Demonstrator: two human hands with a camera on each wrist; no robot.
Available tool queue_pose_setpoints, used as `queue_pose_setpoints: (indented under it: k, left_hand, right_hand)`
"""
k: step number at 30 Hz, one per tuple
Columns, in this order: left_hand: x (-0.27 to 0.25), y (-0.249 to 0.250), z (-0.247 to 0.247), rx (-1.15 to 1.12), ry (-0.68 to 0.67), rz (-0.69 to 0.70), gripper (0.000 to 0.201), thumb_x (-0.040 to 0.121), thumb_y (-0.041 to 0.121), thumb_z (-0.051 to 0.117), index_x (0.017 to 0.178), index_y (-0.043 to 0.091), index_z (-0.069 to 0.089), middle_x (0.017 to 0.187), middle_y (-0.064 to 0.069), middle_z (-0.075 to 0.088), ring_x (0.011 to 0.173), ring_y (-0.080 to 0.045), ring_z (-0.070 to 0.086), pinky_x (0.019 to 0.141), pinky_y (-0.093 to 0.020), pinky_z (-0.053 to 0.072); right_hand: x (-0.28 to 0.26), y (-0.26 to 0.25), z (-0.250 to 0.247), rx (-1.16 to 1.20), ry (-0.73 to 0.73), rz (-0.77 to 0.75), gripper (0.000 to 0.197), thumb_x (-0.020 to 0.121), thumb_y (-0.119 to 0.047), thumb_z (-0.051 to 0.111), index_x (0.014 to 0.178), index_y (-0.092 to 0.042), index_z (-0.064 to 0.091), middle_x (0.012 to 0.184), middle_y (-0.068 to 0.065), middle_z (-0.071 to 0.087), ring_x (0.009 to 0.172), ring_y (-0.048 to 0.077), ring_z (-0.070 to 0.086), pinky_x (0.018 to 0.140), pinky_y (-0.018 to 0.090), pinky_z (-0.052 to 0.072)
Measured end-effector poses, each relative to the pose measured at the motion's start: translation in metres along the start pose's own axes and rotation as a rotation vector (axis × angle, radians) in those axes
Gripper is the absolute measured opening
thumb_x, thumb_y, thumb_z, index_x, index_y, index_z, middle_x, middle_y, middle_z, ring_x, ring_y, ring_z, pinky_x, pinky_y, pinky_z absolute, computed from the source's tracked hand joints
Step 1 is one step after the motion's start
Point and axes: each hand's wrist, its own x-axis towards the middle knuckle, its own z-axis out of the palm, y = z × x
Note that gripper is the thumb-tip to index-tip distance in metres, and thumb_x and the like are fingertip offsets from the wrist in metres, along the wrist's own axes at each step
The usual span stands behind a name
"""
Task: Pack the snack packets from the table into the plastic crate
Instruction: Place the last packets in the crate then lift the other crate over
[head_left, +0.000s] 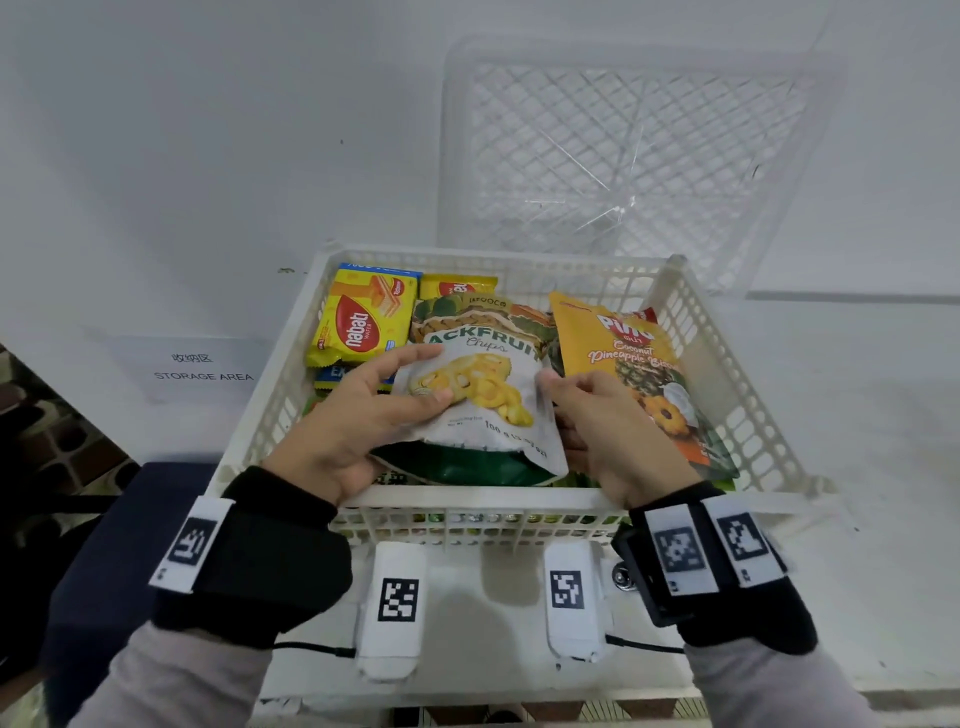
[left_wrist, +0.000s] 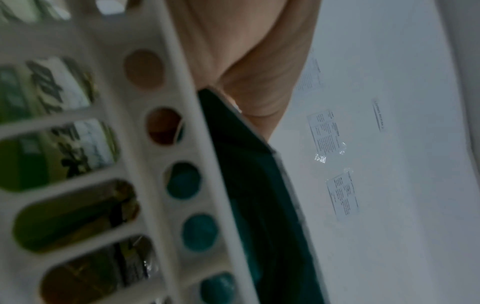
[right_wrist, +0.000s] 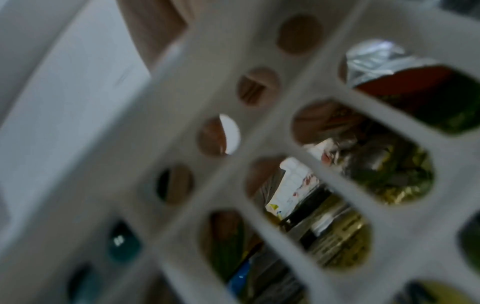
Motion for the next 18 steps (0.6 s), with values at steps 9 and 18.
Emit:
queue_pose_setpoints:
  k: [9,18]
  left_hand:
    - [0.0005,-0.0026,0.0036,-0.045,0.086,0.062,0.066,0.066,-0.013,0.066,0.127,0.01,0.057,0.109,-0.01,0.069,0.089,-0.022,0.069,0.069,-0.036,0.058]
    - [-0.0036,-0.002,0.008,0.03,-0.086,0.064,0.069,0.053,-0.013,0.069,0.114,0.02,0.068,0.123,-0.009,0.063,0.099,-0.025,0.068,0.071,-0.029,0.059]
  right_hand:
    - [0.0067,0.0085,0.0012,-0.121,0.181,-0.158,0.038,0.096,-0.015,0.047,0.059,-0.015,0.037,0.055,0.002,0.027,0.051,0.015,0.025,0.053,0.027,0.022]
    - [0.0076,0.0,0.0027,0.015,-0.001,-0.02,0.054,0.083,-0.056,0.058,0.113,-0.016,0.039,0.099,-0.008,0.052,0.082,-0.001,0.057,0.07,0.02,0.048]
